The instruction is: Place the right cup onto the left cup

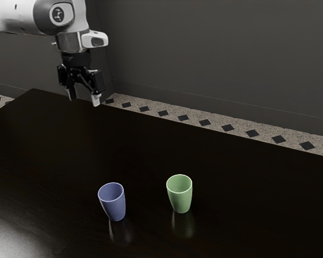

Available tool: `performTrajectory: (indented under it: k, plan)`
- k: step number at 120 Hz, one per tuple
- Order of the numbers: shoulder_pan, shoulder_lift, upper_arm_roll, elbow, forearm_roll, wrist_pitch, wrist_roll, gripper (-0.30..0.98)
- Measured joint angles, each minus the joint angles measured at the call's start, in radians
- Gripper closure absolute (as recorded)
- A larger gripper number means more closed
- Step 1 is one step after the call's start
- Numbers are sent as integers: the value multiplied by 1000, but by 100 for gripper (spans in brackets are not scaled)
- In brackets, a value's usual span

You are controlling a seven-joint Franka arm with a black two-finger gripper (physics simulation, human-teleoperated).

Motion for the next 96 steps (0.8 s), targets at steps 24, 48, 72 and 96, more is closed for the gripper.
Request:
performTrajectory:
  k: [24,48,72,96]
  plan:
    - [-9,62,-11,16,-7,-5,-23,0]
    - [-69,161,-88,36,-11,45,-68,0]
    - [-92,198,-165,-11,-18,139,-121,0]
    - [-118,201,-184,-110,-3,257,-163,0]
